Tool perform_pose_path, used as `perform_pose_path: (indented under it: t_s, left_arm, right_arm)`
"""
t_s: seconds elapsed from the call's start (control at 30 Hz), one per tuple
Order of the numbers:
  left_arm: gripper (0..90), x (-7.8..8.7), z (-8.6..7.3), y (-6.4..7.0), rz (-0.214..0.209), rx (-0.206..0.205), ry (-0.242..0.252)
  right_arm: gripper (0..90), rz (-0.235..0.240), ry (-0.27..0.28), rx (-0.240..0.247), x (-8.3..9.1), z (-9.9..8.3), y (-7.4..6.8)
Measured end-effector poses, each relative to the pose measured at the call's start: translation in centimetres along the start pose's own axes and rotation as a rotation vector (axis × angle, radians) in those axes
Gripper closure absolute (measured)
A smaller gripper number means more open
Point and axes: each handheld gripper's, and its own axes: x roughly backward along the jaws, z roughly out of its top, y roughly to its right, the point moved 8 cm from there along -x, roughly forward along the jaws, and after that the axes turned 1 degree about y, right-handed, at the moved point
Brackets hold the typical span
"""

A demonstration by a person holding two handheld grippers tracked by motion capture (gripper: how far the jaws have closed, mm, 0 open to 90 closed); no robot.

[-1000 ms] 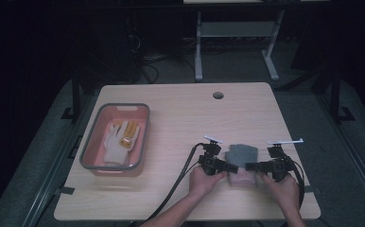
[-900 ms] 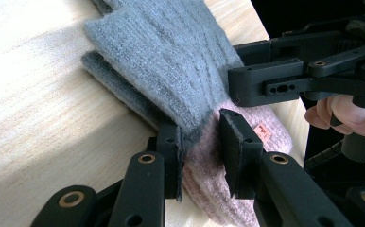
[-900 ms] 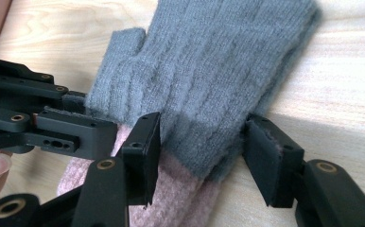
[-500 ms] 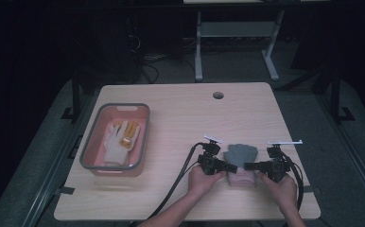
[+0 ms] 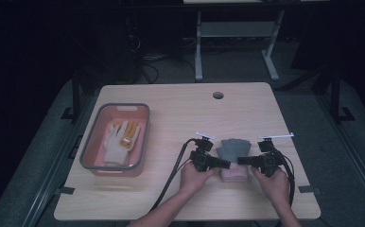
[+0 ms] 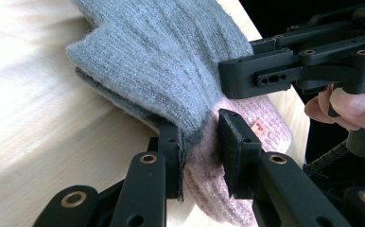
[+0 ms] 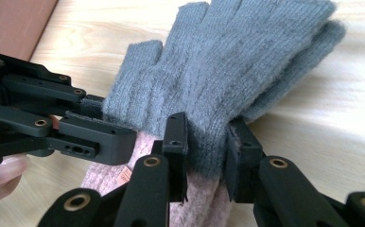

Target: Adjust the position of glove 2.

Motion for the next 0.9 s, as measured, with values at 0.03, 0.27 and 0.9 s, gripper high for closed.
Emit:
perform_pose_path:
  t_s: [0.03, 0.27, 0.9]
  left_arm:
    - [71.6, 0.2, 0.1, 0.0, -0.001, -0.001, 0.007]
    - [71.6, 2.1, 0.8, -0.2, 0.014, -0.015, 0.026]
    - [71.5, 6.4, 1.7, -1.4, 0.056, -0.034, 0.071]
  right_arm:
    - [73.0, 0.000, 0.001, 0.005, 0.0, 0.1, -0.2]
    - [73.0, 0.011, 0.015, 0.025, 0.0, 1.3, -1.7]
    - [73.3, 0.045, 0.021, 0.081, -1.1, 4.0, -5.5]
